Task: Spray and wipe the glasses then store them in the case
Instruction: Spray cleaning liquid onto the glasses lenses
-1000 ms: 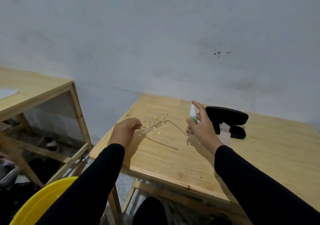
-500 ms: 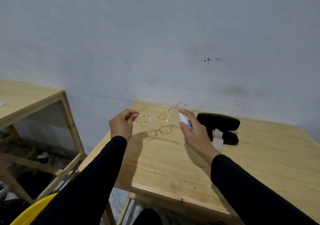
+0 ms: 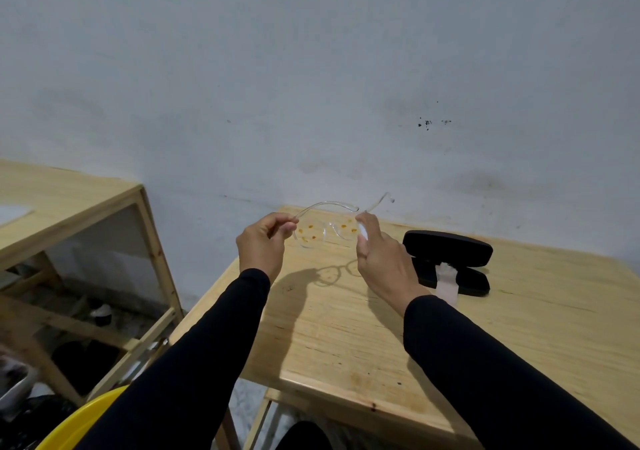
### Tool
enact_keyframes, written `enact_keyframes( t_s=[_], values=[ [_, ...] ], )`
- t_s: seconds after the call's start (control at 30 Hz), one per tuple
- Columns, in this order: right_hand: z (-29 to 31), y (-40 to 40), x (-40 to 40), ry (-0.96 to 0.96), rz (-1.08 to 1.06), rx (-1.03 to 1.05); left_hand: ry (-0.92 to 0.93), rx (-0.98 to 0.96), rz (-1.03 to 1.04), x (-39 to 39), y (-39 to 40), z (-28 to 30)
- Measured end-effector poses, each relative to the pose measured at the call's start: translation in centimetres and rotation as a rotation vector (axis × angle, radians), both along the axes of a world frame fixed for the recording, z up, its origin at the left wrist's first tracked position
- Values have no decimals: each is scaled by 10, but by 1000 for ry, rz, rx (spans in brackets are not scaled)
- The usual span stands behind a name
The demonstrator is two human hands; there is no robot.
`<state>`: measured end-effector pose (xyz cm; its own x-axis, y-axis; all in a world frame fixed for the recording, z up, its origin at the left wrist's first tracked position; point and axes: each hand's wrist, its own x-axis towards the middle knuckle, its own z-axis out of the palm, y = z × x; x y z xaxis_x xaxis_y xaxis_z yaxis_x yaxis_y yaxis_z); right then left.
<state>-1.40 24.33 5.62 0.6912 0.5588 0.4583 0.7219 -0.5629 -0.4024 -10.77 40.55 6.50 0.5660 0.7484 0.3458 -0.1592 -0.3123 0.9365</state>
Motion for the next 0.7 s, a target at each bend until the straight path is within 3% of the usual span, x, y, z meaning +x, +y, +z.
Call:
enact_keyframes(
  t_s=[0.5,0.63,0.7],
  values=[
    [2,19,-22,-44,170,-3,-31,-26,-45,8,-16,4],
    [1,13,-19,76,174,232,-43,-39,-37,8,-14,7],
    [-1,4,-16,335,157,495,-58,-64,-23,8,-10,8]
  ],
)
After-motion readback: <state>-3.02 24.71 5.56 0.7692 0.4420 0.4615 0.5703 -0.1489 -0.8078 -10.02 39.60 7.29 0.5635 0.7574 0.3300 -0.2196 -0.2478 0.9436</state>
